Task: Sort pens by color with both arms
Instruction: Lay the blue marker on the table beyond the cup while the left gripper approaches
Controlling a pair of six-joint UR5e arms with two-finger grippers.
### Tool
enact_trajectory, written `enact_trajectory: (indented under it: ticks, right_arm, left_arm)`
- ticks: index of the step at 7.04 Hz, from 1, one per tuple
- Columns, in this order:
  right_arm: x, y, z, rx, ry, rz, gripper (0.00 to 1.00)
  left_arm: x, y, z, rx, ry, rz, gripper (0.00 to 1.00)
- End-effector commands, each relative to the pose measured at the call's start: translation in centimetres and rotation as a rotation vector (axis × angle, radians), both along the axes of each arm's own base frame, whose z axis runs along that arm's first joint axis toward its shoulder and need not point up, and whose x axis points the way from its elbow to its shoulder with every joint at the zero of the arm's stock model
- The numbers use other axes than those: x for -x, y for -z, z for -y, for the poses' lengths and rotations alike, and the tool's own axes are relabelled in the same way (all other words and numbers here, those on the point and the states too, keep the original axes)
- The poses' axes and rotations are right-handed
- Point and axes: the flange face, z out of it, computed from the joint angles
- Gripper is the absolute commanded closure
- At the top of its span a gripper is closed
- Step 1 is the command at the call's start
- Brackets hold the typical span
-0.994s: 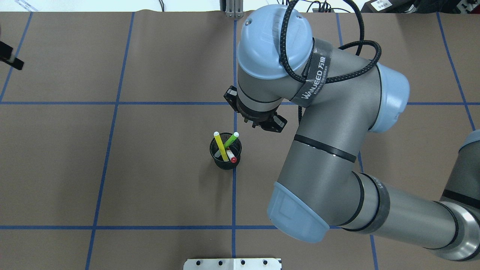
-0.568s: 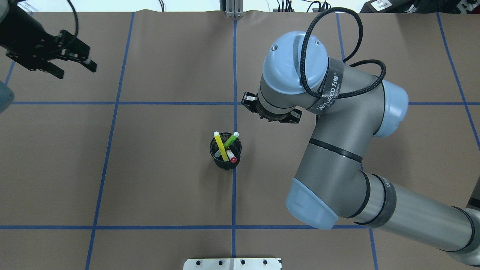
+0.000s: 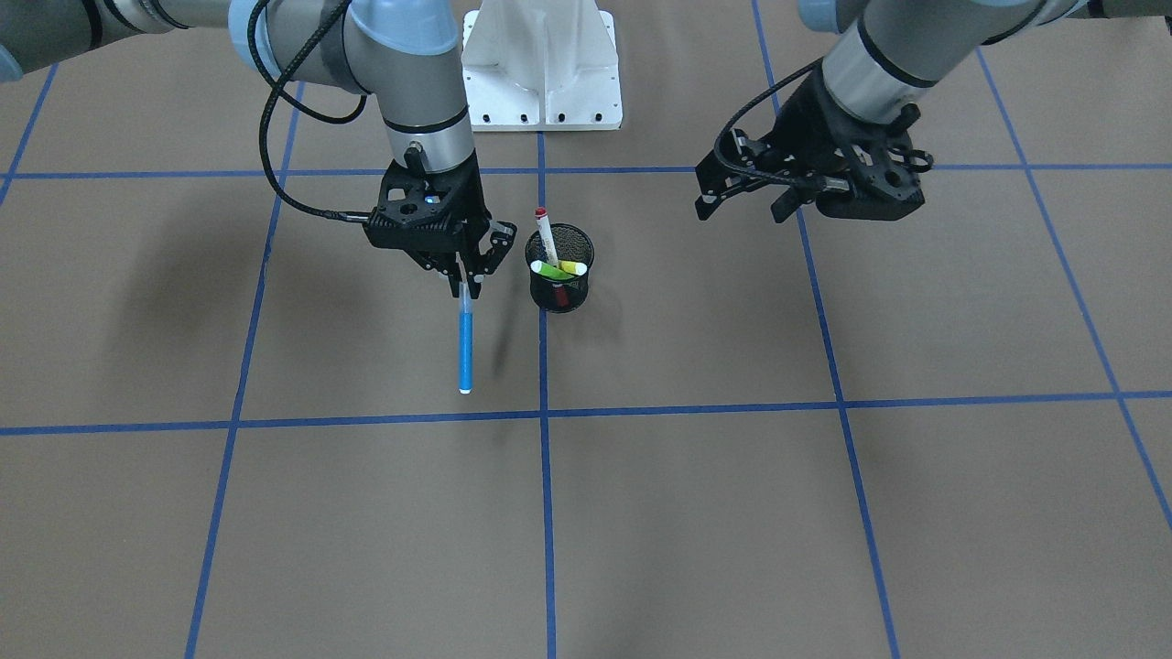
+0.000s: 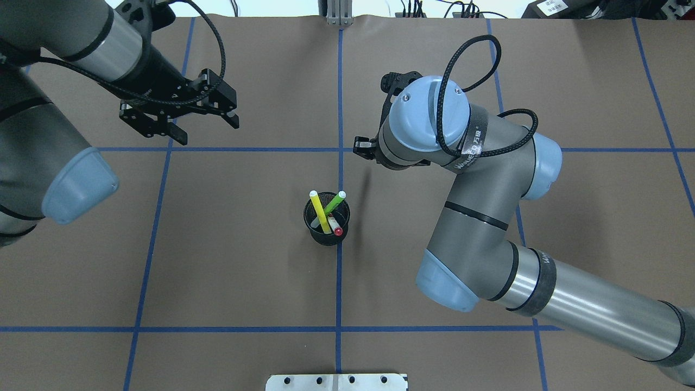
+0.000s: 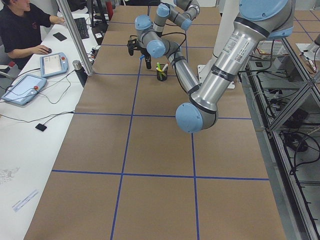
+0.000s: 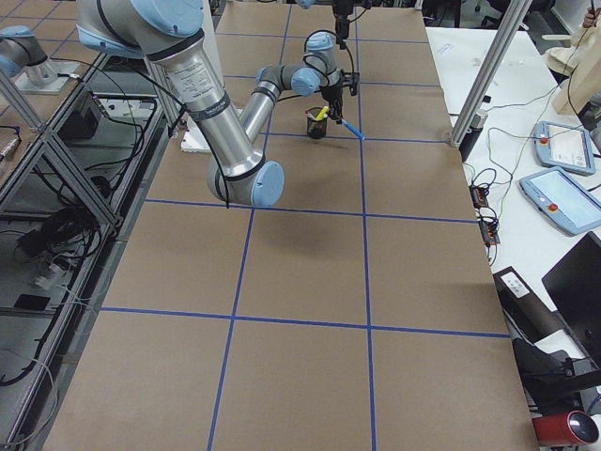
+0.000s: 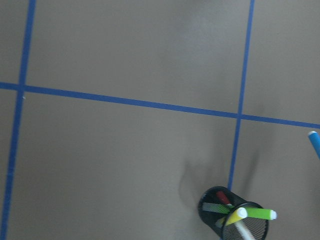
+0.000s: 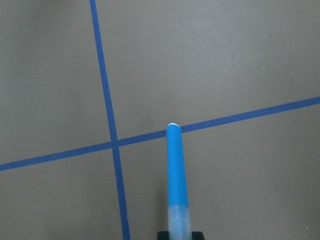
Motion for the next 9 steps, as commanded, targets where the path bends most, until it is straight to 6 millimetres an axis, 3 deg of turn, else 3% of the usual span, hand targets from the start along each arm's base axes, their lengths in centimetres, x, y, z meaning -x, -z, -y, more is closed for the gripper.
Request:
enact_trajectory:
  ticks: [1, 3, 4, 5, 6, 7, 8, 9]
  right_arm:
    - [3.7, -4.1, 1.3, -0.049, -0.003, 0.005, 0.96]
    - [6.0, -5.5, -0.2, -0.065, -0.006, -0.033, 0.92]
    - [6.9, -6.3, -0.6, -0.069, -0.004, -0.052, 0.85]
    - [7.0, -6.5, -0.7, -0.071, 0.000, -0.057, 0.68]
    - [7.0, -6.5, -0.8, -0.075, 0.004, -0.057, 0.38]
    - [7.0, -6.7, -0.9, -0.088, 0.025, -0.068, 0.27]
    - [6.6, -6.6, -0.5, -0.120, 0.067, -0.081, 0.01]
    - [6.1, -6.5, -0.3, -0.128, 0.131, -0.076, 0.01]
  left_arm:
    - [-2.2, 1.2, -1.2, 0.004, -0.015, -0.005, 0.01]
    - [-4.9, 2.0, -2.3, -0.005, -0.024, 0.006, 0.01]
    - [-5.5, 2.2, -2.4, 0.004, -0.027, 0.007, 0.01]
    - [-6.2, 2.3, -2.3, 0.012, -0.030, 0.012, 0.01]
    - [-6.9, 2.2, -2.4, 0.027, -0.024, 0.019, 0.01]
    - [-7.2, 2.4, -2.5, 0.042, -0.020, 0.022, 0.01]
    - [-7.2, 2.3, -2.5, 0.067, -0.011, 0.026, 0.01]
    - [-7.8, 2.2, -2.7, 0.112, -0.002, 0.031, 0.01]
